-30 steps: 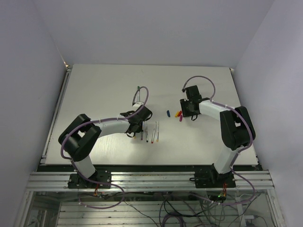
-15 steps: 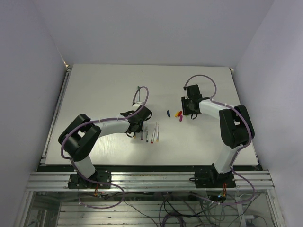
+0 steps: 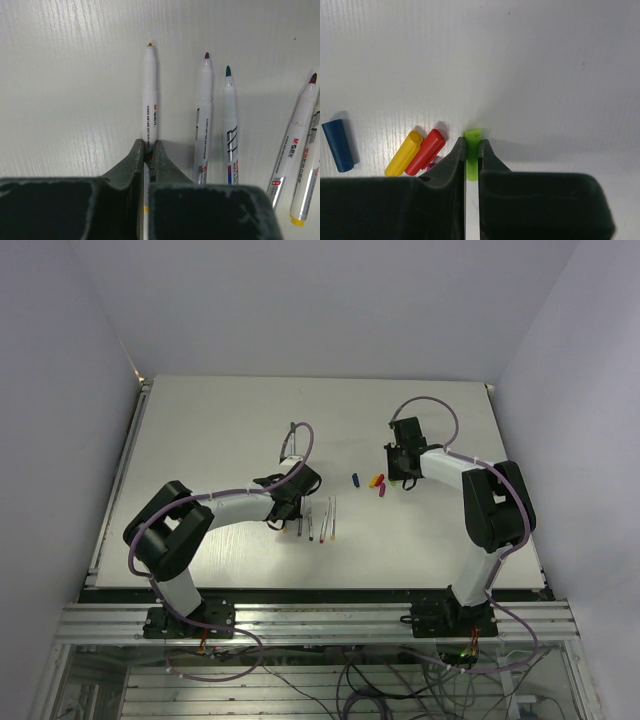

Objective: Insert the pens into the pen caps

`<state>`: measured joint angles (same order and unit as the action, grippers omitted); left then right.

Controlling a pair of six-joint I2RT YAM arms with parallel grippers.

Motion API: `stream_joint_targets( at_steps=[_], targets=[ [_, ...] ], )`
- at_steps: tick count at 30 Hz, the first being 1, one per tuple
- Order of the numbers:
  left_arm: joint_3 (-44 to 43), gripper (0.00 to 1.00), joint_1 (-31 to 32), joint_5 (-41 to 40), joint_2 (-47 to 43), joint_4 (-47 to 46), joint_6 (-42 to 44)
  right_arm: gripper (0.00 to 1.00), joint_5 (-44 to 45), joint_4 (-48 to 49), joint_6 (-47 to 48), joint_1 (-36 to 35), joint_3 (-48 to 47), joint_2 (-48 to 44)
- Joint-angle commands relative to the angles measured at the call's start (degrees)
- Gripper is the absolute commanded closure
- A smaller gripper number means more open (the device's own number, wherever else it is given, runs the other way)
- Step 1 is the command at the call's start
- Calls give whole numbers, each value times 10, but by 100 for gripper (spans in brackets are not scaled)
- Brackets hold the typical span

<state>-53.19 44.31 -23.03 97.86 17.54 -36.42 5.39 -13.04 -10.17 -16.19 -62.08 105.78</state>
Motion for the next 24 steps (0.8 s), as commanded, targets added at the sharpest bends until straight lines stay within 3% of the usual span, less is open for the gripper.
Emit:
stream_joint_targets(
  at_steps=[1, 7, 14, 24],
  targets=[
    [20, 93, -11, 17, 39, 37, 5, 100, 6, -82, -12, 3, 24, 45],
    [9, 93, -11, 21, 43, 36, 10, 100, 20, -97, -26, 4, 16, 39],
    [-4, 93, -11, 11, 27, 33, 14, 100, 43, -73, -43, 3, -17, -48],
    [26, 93, -11, -15, -103, -22, 68, 100, 20, 2, -71, 4, 9, -207]
  ],
)
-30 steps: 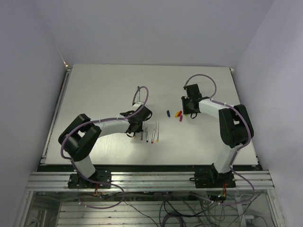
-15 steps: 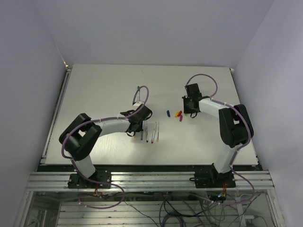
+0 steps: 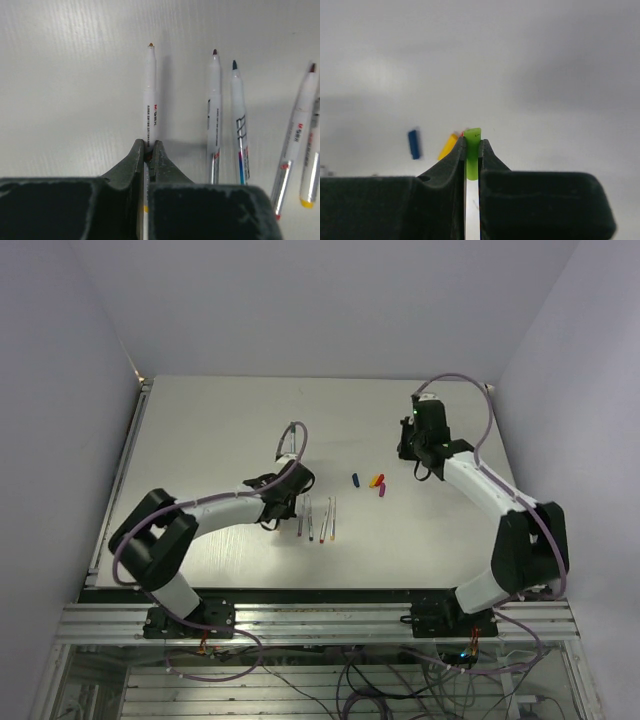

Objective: Insert the pens into the pen caps

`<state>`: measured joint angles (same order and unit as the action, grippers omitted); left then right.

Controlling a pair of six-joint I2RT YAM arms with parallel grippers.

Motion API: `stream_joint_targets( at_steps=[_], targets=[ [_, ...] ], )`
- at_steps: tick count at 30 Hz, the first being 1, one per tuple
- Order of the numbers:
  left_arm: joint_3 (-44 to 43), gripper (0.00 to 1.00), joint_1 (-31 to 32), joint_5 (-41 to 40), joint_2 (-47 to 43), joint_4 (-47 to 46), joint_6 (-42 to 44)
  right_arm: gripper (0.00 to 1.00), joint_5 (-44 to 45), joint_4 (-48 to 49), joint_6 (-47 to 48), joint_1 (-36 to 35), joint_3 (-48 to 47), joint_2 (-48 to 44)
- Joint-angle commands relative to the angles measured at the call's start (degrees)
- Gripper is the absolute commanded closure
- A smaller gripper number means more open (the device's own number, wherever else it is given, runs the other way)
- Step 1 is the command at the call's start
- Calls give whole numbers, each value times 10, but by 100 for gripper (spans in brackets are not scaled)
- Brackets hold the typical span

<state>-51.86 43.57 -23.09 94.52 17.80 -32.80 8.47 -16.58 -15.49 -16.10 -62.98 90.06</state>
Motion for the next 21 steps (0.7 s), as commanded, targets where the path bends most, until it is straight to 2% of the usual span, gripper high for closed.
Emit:
stream_joint_targets(
  at_steps=[1, 7, 12, 21],
  targets=[
    [13, 93, -4, -17, -83, -28, 34, 100, -18, 48, -21, 3, 24, -61],
    [8, 93, 3, -7, -156, -73, 67, 100, -61, 120, -38, 3, 70, -121],
    [15, 93, 21, 46, -205, -156, 101, 100, -101, 194, -61, 3, 109, -167],
    [12, 93, 54, 165, -193, -315, 116, 100, -159, 327, -113, 2, 161, -240]
  ],
)
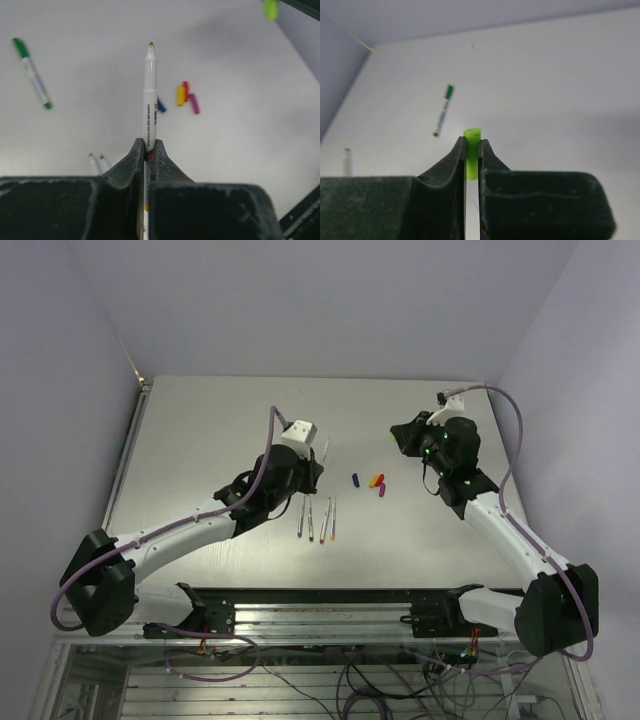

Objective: Insert the pens into the pen caps

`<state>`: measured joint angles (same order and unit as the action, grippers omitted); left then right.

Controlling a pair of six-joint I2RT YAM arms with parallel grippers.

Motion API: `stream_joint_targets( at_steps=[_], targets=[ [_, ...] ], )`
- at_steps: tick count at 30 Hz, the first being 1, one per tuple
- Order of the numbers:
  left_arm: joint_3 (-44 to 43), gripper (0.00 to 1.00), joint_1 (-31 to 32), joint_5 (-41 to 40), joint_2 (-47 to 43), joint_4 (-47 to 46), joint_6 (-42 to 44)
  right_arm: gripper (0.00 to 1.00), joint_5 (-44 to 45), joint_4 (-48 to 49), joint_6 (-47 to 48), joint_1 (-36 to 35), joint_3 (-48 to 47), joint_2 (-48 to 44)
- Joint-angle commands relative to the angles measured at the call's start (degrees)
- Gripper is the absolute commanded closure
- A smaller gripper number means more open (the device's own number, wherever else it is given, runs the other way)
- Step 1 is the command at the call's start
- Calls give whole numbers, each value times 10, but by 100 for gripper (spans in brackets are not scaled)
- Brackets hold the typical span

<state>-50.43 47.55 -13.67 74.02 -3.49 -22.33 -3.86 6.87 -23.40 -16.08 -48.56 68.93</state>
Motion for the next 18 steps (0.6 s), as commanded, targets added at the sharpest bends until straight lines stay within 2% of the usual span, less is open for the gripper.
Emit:
stream_joint_targets(
  at_steps=[1, 5, 18],
  targets=[
    [-1, 93, 16, 83, 15, -122, 6, 100, -41, 113, -40, 2, 22, -35],
    [1, 93, 22, 133, 29, -198, -19, 100, -60, 187, -67, 2, 52, -62],
    [-42, 93, 28, 203, 76, -252, -75, 100, -97, 381, -170, 1, 122, -75]
  ],
)
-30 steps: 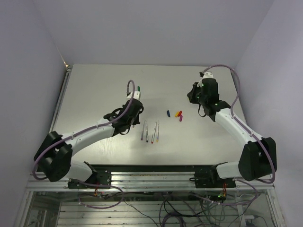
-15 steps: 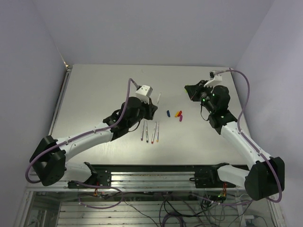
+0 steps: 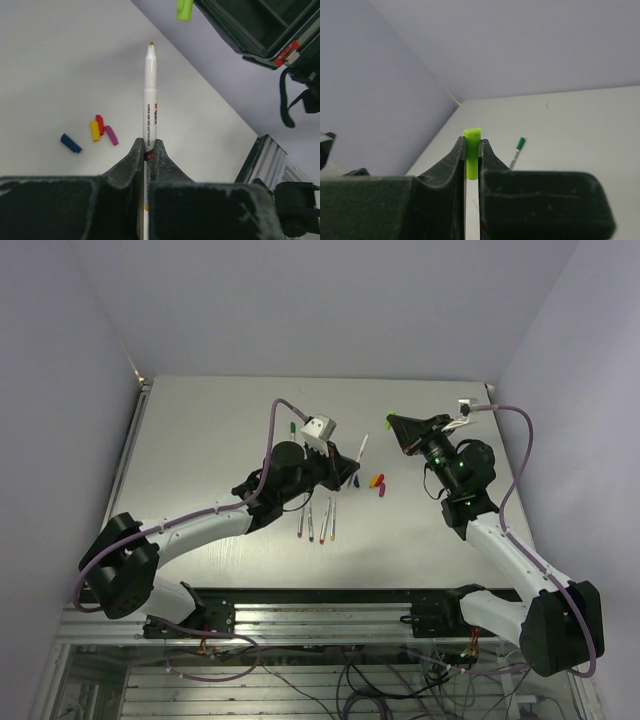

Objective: Insert the pens into the pen caps

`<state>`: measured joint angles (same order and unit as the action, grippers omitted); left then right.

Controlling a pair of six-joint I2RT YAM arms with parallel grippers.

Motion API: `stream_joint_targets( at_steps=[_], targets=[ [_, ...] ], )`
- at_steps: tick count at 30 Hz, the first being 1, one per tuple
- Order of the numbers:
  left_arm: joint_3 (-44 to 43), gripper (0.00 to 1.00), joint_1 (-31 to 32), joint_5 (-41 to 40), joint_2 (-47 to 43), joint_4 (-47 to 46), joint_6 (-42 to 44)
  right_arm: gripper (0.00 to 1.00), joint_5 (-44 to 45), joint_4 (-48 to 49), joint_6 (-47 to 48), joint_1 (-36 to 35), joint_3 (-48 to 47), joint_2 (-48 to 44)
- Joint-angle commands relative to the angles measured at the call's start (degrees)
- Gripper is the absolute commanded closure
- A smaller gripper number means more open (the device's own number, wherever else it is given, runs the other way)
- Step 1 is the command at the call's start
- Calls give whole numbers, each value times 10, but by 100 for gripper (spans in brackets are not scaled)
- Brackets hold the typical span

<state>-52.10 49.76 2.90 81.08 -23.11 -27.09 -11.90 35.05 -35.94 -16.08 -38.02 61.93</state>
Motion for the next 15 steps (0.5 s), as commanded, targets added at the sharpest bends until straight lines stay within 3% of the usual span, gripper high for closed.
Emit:
stream_joint_targets(
  at_steps=[1, 15],
  targets=[
    [-26, 93, 6, 40, 7, -60, -30, 100, -16, 112, -52, 1, 22, -5],
    [-40, 93, 13, 59, 22, -71, -34, 100, -36, 150, -85, -4, 33, 13]
  ],
)
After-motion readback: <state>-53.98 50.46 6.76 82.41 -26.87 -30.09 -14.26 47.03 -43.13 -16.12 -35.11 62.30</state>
